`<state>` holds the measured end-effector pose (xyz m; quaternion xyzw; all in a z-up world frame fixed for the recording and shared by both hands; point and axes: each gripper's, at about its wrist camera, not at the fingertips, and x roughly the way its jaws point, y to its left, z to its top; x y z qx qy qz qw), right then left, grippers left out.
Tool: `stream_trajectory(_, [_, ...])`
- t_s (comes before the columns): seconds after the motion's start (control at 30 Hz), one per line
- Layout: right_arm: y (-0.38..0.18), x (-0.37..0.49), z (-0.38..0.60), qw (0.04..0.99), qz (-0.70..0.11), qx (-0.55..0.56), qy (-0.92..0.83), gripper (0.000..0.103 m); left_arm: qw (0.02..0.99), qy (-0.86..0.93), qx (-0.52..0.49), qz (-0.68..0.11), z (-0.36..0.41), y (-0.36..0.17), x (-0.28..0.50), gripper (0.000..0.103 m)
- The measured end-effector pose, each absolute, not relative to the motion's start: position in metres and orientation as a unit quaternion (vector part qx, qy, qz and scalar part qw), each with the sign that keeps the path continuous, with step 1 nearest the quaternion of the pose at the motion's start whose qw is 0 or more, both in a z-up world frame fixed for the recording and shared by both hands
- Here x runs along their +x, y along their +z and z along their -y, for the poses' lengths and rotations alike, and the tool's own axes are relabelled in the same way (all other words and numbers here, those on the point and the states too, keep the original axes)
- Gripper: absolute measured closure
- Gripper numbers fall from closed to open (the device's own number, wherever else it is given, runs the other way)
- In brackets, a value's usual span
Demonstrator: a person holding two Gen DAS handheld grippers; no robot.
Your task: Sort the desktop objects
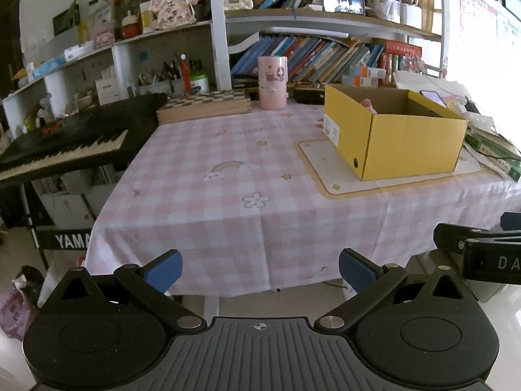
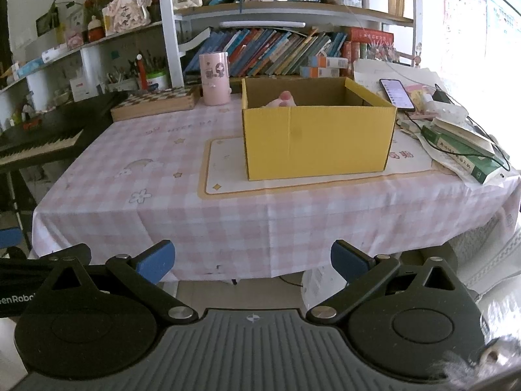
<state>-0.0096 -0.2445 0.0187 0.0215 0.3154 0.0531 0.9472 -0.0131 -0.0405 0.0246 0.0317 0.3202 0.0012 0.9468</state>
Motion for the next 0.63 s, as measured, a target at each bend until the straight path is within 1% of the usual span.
stream_trajectory(0.37, [0.0166, -0.0074, 0.2438, 0.944, -0.324, 0.021, 0.062, 0.0, 0.946, 0.001, 0.011, -0.324, 0.0372, 0.0231, -0.0127, 0.0])
stream_trajectory(0.63, [0.0133, -0.0041, 0.2443, 0.94, -0.335, 0.024, 0.065, 0.0, 0.946, 0.013, 0.018, -0.322, 0.0387, 0.0232, -0.0098, 0.0])
